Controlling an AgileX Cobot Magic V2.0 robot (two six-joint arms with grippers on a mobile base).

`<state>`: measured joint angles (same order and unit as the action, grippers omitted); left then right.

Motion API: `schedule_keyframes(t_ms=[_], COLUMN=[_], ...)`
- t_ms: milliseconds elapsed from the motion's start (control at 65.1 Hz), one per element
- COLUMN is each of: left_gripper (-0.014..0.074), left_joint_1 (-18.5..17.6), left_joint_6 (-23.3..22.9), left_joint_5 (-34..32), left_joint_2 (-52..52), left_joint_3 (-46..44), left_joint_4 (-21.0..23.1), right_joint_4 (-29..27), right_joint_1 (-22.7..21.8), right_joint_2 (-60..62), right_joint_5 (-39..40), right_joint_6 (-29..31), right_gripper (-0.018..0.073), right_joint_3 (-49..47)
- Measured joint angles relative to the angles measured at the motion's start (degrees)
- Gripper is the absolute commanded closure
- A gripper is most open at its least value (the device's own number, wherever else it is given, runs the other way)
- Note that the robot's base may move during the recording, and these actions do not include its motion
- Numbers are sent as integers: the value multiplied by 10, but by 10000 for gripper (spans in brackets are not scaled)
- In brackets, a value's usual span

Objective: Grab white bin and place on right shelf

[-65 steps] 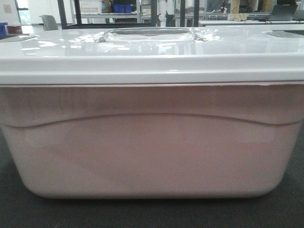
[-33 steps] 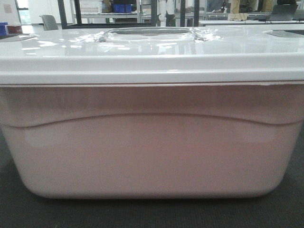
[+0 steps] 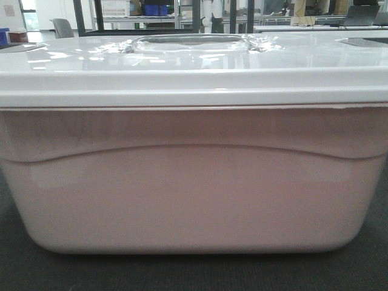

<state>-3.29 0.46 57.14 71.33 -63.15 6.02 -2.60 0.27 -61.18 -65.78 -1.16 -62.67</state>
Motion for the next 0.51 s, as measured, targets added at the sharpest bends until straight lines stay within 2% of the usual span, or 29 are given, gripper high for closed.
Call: schedule_keyframes(t_ms=[507], left_gripper=[715], left_joint_1=[0], left_joint_6=[0], left_joint_5=[-3], left_joint_2=[36], left_joint_3=[-1], left_joint_4=[7], right_joint_4=[-31], right_joint_1=[0], right_joint_2=[-20], right_joint_5=[-8], right_joint_6=[-1], right_gripper=[503], right_joint_3=[0])
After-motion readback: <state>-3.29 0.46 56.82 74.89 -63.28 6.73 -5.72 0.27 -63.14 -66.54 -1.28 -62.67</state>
